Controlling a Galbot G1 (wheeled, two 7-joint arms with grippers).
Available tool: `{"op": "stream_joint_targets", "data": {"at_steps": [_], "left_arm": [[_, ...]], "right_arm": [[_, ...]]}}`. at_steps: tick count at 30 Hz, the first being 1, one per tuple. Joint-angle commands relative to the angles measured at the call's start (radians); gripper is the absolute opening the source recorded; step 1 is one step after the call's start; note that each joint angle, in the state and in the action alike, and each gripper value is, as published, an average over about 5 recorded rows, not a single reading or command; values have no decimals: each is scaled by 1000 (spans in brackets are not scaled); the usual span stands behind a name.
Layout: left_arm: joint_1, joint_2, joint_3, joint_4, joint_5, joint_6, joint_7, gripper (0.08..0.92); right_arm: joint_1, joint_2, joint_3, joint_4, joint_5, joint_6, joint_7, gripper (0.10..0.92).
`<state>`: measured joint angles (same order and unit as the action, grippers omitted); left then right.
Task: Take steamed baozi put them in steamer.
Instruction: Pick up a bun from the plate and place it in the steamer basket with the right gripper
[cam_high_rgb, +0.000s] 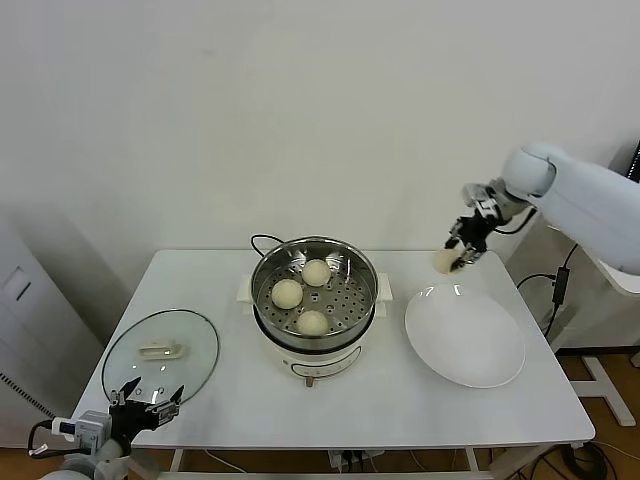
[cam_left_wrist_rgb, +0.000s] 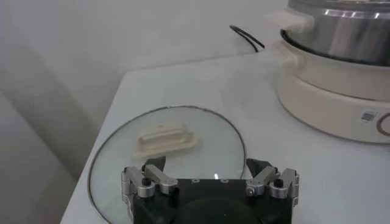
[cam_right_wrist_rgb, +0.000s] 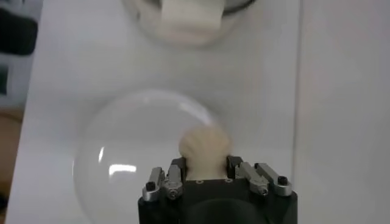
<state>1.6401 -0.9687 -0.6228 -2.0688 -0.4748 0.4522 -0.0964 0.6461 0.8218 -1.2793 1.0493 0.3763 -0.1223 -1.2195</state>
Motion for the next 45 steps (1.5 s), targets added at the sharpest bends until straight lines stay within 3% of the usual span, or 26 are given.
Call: {"op": "stream_joint_targets", "data": {"at_steps": [1, 6, 18, 45], "left_arm": [[1, 0, -1, -2, 1, -1, 0, 823], [2, 1, -3, -4, 0, -2, 0, 823], [1, 2, 0, -4, 0, -2, 0, 823], [6, -2, -7, 1, -3, -10, 0, 823]], "right_arm": [[212, 114, -242, 118, 337, -203, 75, 457], [211, 177, -265, 132, 411, -266, 157, 498], [123, 294, -257, 151, 504, -354, 291, 501], [-51, 349, -241, 122, 413, -413, 425, 501]]}}
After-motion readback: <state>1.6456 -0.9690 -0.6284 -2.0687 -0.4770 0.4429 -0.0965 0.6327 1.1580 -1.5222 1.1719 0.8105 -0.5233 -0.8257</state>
